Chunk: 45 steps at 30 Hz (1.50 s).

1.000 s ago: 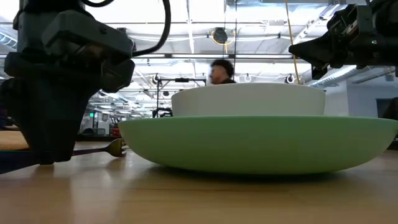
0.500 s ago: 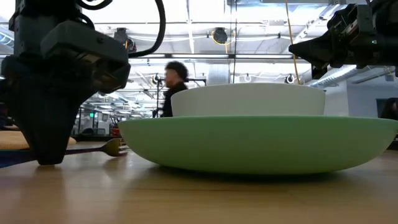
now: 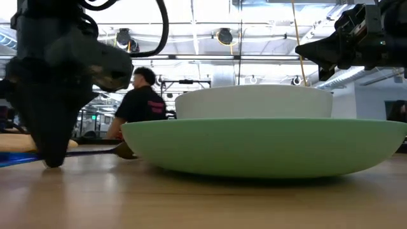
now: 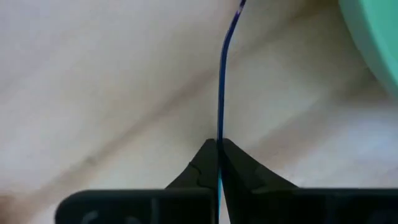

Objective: Set table place
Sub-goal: Adjust the violet fork and white bowl

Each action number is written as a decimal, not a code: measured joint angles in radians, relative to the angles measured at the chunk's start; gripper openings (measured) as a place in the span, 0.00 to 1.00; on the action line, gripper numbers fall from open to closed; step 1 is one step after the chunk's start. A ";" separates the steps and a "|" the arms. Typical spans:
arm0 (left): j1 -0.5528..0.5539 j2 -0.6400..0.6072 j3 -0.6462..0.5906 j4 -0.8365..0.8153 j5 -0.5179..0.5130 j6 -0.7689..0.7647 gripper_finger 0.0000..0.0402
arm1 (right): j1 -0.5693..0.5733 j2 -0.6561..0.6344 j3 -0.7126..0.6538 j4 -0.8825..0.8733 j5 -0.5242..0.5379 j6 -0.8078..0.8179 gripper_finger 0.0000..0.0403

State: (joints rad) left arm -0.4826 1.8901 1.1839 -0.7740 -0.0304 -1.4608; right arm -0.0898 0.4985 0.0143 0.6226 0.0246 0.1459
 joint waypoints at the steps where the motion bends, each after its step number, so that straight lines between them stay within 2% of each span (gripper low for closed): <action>1: -0.003 0.000 0.006 -0.029 -0.022 -0.007 0.01 | 0.000 0.000 0.000 0.000 0.000 0.000 0.00; 7: -0.012 0.000 0.051 -0.203 -0.049 -0.037 0.00 | 0.000 0.000 0.000 -0.007 0.000 0.000 0.00; 11: -0.027 0.003 0.053 -0.248 -0.048 -0.054 0.00 | 0.000 0.000 0.000 -0.007 0.000 0.000 0.00; 16: -0.038 0.077 0.083 -0.328 0.013 -0.056 0.00 | 0.000 0.000 0.000 -0.009 0.000 0.000 0.00; 19: -0.037 0.173 0.185 -0.460 0.037 0.038 0.00 | 0.000 0.001 0.000 -0.014 0.000 0.000 0.00; 23: -0.028 0.328 0.378 -0.697 0.035 0.177 0.00 | 0.000 0.003 0.000 -0.006 0.000 -0.003 0.00; 26: -0.022 0.414 0.505 -0.803 0.025 0.243 0.00 | 0.000 0.004 0.000 -0.006 0.000 -0.003 0.00; 31: -0.019 0.452 0.593 -0.787 -0.015 0.273 0.00 | 0.000 0.004 0.000 -0.007 0.000 -0.001 0.00; 45: -0.036 0.456 0.555 -0.795 -0.023 0.070 0.00 | 0.000 0.004 0.000 -0.015 -0.002 0.020 0.00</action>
State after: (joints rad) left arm -0.5181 2.3459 1.7390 -1.5693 -0.0532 -1.3913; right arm -0.0898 0.5026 0.0147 0.6079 0.0223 0.1657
